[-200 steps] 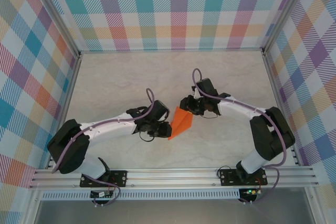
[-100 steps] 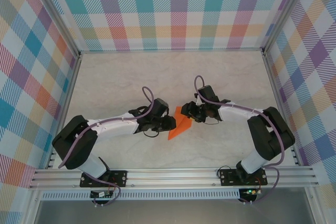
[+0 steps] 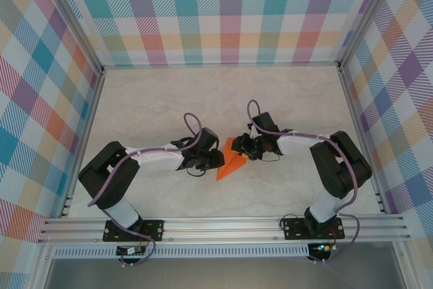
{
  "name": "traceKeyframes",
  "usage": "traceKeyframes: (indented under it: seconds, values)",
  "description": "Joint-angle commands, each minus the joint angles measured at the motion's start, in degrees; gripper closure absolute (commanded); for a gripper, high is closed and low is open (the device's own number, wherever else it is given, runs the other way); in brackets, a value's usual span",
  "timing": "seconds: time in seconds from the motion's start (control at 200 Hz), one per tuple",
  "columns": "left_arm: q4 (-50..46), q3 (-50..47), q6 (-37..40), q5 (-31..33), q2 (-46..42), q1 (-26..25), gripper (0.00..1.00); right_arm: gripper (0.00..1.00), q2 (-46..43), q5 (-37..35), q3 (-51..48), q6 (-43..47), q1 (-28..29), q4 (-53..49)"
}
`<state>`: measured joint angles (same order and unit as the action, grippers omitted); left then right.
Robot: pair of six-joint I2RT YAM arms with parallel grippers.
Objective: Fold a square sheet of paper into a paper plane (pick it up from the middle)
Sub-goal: Turn over the paper at the center of the table.
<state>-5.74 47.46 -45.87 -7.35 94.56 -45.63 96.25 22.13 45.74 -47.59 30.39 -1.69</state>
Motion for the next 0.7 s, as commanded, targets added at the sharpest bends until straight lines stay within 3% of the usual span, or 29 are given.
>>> traceKeyframes:
  seconds: [0.0,0.345,0.575,0.695]
  values:
    - [0.2,-0.5,-0.6,0.7,1.0,0.5,0.73,0.58,1.6,2.7,1.6,0.1,-0.2,2.5]
    - [-0.8,-0.4,-0.2,1.2,1.4,0.7,0.76,0.66,3.8,5.4,2.3,0.3,0.3,5.3]
    - [-1.5,-1.0,0.0,0.5,-1.6,1.7,0.73,0.91,4.9,6.0,3.1,1.0,0.7,5.6]
    - [-1.3,-2.2,1.0,-2.0,-5.6,3.6,0.67,0.96,2.4,5.9,3.0,2.3,0.6,6.4]
